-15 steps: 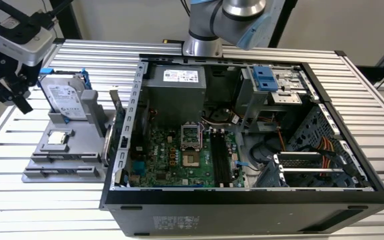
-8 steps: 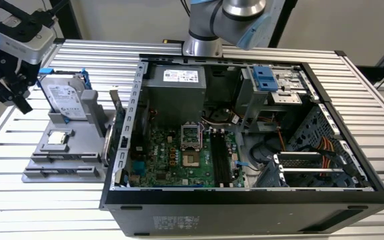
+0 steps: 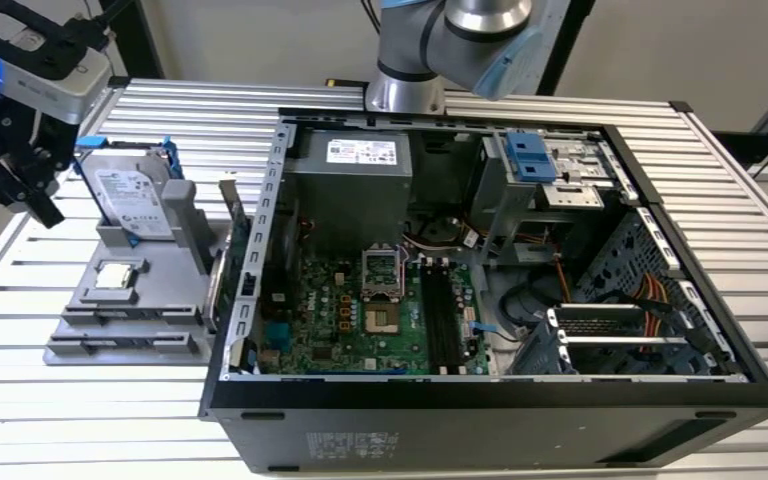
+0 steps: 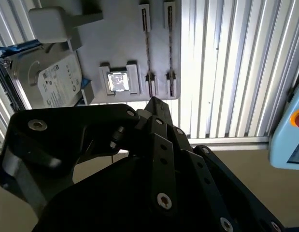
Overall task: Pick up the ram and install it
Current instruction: 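Pick up the ram and move it above insertion slot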
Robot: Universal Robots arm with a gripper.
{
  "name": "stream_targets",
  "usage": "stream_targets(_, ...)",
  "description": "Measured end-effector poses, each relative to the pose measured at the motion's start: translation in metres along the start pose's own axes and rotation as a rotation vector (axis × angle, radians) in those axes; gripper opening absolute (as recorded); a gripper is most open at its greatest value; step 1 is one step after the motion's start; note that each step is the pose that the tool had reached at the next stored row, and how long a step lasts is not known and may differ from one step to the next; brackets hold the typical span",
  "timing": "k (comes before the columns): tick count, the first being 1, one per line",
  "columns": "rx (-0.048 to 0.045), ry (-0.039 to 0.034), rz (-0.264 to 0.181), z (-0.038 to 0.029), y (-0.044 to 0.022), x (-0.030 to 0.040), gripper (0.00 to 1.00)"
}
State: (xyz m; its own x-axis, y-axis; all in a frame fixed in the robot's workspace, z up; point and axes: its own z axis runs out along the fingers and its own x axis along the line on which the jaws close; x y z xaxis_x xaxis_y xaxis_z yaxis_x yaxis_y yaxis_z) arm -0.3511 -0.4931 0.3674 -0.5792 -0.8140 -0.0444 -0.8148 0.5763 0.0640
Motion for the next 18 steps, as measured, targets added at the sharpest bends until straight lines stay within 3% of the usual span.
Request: stream_targets(18,-0.0052,0.0075,-0.117,0.0,0.0,0.0001,0.0)
